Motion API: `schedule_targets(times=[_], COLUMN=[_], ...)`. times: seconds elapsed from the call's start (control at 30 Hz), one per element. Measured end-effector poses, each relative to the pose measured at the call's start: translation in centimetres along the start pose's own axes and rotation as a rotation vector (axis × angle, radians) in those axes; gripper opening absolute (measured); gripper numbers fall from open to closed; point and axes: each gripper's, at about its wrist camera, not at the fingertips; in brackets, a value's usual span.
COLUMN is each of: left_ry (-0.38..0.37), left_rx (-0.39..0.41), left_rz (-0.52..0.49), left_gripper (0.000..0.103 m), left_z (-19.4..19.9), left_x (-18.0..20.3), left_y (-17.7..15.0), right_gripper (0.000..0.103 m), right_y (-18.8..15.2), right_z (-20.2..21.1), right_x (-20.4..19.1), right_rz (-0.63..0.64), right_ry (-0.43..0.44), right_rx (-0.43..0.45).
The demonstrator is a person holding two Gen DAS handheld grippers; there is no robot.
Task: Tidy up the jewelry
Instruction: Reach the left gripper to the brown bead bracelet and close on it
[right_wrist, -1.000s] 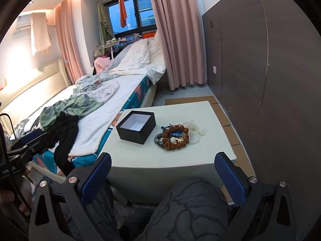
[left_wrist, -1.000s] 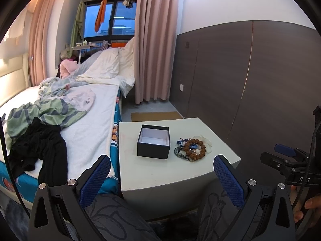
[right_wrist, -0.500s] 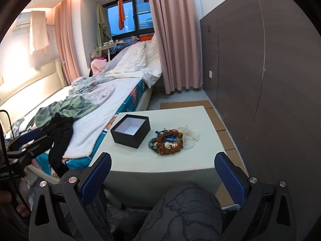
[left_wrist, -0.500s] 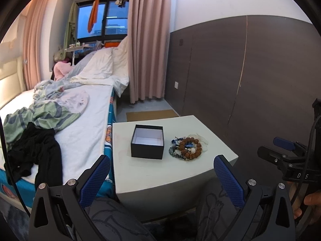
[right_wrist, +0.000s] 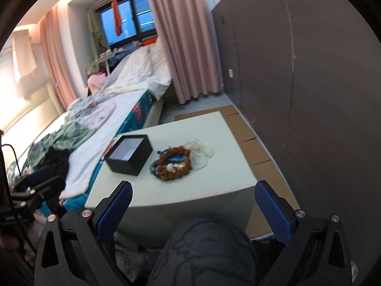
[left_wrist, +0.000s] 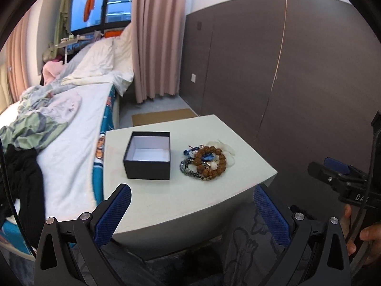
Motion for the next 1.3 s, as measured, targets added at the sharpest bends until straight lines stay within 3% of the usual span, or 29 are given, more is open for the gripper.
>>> schedule_targets(times=[0.17,0.33,0.4,0.67,0.8,1.1,1.3], left_ry=[-0.039,-0.049,-0.052,-0.074,-0.066,-0.053,-0.050], left_rx=[-0.046,-0.084,-0.105,-0.230,-0.271,-0.370,-0.421], left_rz=[-0.033,-0.074,-0.087,-0.070,-0.097,-0.119,-0.149], left_gripper=[0.084,0.078,0.069,0.051,0.044,0.037,0.036], left_z=[-3.0,-5.7,-6.7,-12.2,-14.5,-19.8,-23.0], left_x=[1.6,3.1,3.5,4.0,4.4,5.4,6.2], left_y=[0.8,1.7,1.9,3.5,4.5,5.5,5.6], right_gripper=[0.103,0.103,0.103,0.102,0.102,0.087,0.087], right_y=[0.3,0.6,0.7,2.0,2.8,3.7,4.1], right_z=[-1.3,-2.9,-3.6,-6.9,-8.7,-13.2,-14.9], right_x=[1.6,3.6,4.3,6.8,7.7,9.6,10.7], right_rz=[-0.024,-0.065,-0.078,-0.147,-0.172,-0.246,-0.284], right_ry=[-0.014,-0.002,-0.012,0.041,0.076,0.134,0.159], right_rx=[-0.001,-0.030,-0.043,-0.089,-0.114,-0.175,-0.185])
Point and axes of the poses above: each gripper's, at about its wrist camera, not at the fingertips, and z roughly against the way its jaws point, x to its right, y to its top, and after that the axes turned 13 degrees about y, right-handed
